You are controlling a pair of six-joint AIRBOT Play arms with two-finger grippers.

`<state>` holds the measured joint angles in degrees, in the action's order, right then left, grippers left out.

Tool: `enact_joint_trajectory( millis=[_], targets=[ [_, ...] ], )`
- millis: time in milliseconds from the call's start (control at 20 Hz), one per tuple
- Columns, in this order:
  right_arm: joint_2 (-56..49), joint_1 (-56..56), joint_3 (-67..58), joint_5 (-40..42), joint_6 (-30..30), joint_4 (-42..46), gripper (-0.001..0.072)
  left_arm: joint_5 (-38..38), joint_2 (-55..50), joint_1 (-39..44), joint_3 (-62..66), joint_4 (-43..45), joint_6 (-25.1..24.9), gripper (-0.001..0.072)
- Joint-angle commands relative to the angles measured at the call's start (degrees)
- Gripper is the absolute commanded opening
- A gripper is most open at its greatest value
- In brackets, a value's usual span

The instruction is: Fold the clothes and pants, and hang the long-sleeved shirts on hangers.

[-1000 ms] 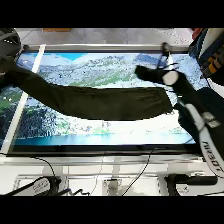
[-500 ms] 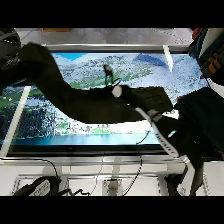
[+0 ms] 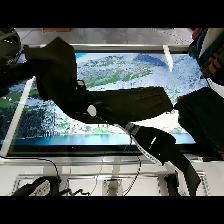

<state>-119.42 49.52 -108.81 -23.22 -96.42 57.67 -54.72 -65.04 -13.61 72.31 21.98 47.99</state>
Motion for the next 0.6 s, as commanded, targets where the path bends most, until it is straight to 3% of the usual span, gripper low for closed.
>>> enact_joint_trajectory(
  millis=[0,150,250,550],
  targets=[
    [-0.3,-0.7,-0.2,0.7,-0.1,2.8,0.0038,0.1,-1.1,0.3,0.0,-0.2,0.0,0.0019],
    [0.1,-4.7,-0.2,-0.4,-0.1,2.8,0.0038,0.1,-3.3,1.6,0.0,-0.2,0.0,0.0019],
    [1.3,-8.3,-0.2,-7.0,0.1,3.5,0.0038,0.5,-5.4,3.8,0.0,-0.2,0.0,0.0019],
    [10.4,-23.9,-0.2,-26.8,0.1,7.7,0.0039,13.4,-14.7,19.7,0.0,-4.5,0.0,0.0018]
  ],
)
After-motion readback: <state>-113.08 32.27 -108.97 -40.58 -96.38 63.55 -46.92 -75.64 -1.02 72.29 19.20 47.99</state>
